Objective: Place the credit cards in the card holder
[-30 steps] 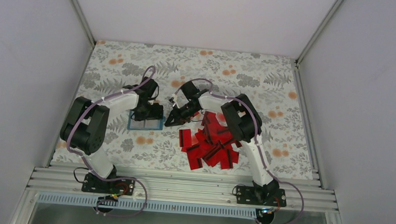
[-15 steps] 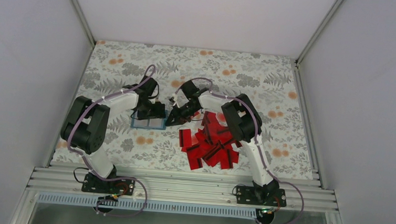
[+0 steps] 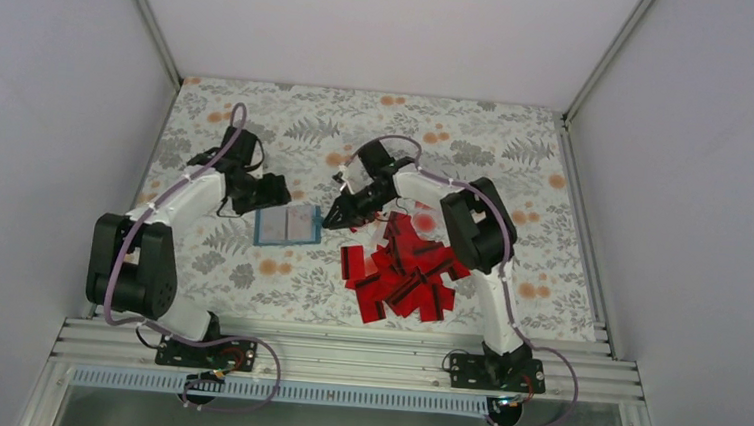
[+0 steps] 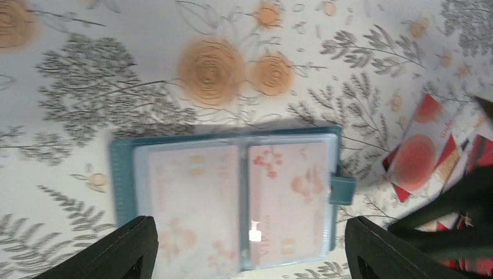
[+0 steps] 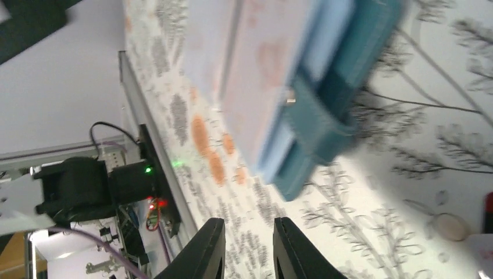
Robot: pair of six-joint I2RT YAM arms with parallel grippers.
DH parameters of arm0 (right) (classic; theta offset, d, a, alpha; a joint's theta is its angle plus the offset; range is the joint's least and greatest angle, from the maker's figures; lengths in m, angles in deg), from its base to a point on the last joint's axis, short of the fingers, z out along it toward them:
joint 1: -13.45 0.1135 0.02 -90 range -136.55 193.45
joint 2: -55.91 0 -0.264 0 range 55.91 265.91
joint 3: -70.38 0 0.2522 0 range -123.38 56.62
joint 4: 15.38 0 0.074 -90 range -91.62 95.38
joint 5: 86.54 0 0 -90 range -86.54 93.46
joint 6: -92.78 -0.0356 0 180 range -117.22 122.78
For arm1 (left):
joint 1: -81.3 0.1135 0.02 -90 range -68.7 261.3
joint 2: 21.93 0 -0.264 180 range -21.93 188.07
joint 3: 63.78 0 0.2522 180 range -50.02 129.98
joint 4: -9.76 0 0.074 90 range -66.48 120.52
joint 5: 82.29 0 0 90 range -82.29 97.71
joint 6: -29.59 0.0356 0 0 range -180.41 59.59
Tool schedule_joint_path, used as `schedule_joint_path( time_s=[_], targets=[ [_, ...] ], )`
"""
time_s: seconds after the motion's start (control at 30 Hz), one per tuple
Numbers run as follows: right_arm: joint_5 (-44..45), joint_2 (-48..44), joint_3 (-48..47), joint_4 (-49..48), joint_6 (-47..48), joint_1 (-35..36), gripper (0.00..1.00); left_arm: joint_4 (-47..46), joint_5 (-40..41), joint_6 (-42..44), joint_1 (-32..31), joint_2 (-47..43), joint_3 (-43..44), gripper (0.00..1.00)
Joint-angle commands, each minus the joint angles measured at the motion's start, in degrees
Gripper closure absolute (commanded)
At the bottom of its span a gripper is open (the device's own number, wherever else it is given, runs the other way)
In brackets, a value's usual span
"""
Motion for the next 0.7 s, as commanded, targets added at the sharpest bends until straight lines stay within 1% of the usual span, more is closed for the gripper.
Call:
schedule_joint_path(
  time_s=[0.0, 0.07, 0.13, 0.2, 0.3, 0.47, 0.57, 0.6, 0.67],
  targets=[
    [-5.0, -4.9, 0.9, 1.0, 2.8, 0.0, 0.76, 2.1, -1.3, 4.3, 2.4, 0.1, -1.9, 0.2],
    [-5.7, -5.6, 1.3, -0.9, 0.6, 0.0, 0.74, 1.5, -1.2, 4.4, 2.9, 0.1, -3.0, 0.22],
    [-6.9, -5.5, 1.4, -3.6, -2.5, 0.2, 0.72, 1.2, -0.2, 4.1, 3.3, 0.4, -3.8, 0.27],
    [-7.1, -4.9, 0.3, -5.2, -5.3, 0.8, 0.69, 1.2, 1.5, 3.7, 3.7, 0.8, -4.4, 0.35],
    [-5.6, -3.0, -1.9, -6.4, -9.1, 1.6, 0.67, 1.0, 4.0, 3.2, 4.1, 1.2, -5.6, 0.45],
    [-3.1, 0.0, -3.9, -9.0, -14.5, 2.6, 0.61, 0.0, 4.8, 3.9, 4.3, 3.5, -7.5, 0.58],
    [-0.8, 1.9, -4.9, -9.0, -15.8, 3.4, 0.61, -0.4, 4.9, 4.5, 4.4, 4.2, -8.1, 0.65],
    [0.0, 2.5, -5.0, -9.1, -16.3, 3.5, 0.61, -0.5, 4.8, 4.8, 4.4, 4.4, -8.2, 0.69],
    [1.5, 3.5, -5.0, -9.0, -17.2, 3.6, 0.61, -0.5, 4.7, 5.1, 4.4, 4.8, -8.3, 0.72]
  ],
)
